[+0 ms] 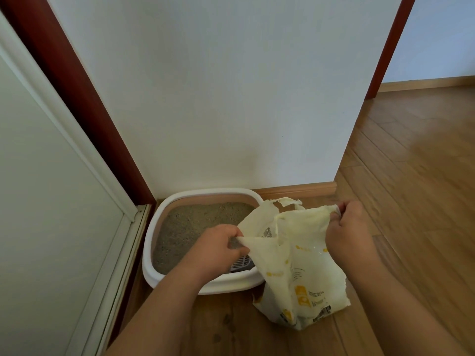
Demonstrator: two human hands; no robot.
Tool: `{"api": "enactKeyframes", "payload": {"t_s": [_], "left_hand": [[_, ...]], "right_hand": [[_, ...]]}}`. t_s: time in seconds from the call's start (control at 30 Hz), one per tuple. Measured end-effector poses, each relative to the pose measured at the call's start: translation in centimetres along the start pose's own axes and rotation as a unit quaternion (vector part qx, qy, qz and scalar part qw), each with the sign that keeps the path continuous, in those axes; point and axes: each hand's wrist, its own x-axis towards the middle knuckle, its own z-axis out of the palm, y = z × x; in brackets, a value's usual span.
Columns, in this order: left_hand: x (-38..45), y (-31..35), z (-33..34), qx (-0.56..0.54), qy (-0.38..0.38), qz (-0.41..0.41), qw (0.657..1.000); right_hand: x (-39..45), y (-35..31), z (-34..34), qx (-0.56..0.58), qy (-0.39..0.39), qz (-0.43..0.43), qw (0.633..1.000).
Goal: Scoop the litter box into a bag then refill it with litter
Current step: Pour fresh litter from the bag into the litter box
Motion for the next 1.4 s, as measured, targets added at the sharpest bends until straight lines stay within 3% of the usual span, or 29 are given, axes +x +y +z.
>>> {"api": "enactKeyframes", "payload": {"t_s": [0.2,0.4,0.5,0.57,0.73,0.93,1.13,1.23,1.4], "left_hand": [[0.1,0.0,1.7,-0.002,0.022,-0.006,1.000],[0.5,0.4,4.0,-0.069,0.096,-0.031,0.993],[0.6,0.0,4.7,-0.157,0.086,-0.066,0.982],[0.7,-0.4,5.3,-0.147,0.071,-0.072,0.984],[0.5,-0.4,6.3,-0.235,0.089,-0.093,0.964],[1.3,0.1,8.9,-0.348,0.100,-0.127,0.923],[3.1,-2.7,9.3,-0.318,0.053,-0.113,0.940],[3.6,-2.7,10.4,-0.319,0.021,-0.086,0.943],[4.0,-0.7,12.2,-0.265,0.101,-0.033,0.958]], "right_hand": [[1.0,0.9,-1.1,0.005,-0.037,0.092,0.995],[0.9,2.1,-0.9,-0.139,-0.064,0.045,0.987],[0.3,2.4,-0.5,-0.164,-0.041,0.053,0.984],[0.9,3.4,-0.4,-0.161,-0.021,0.077,0.984],[2.4,2.8,-1.6,-0.226,-0.051,0.073,0.970],[3.7,5.2,-1.8,-0.169,-0.067,0.026,0.983],[3.9,7.9,-1.1,0.024,-0.103,0.034,0.994],[4.5,9.0,-0.4,0.066,-0.117,0.037,0.990],[5.6,9.9,0.0,0.036,-0.095,0.023,0.995]]}}
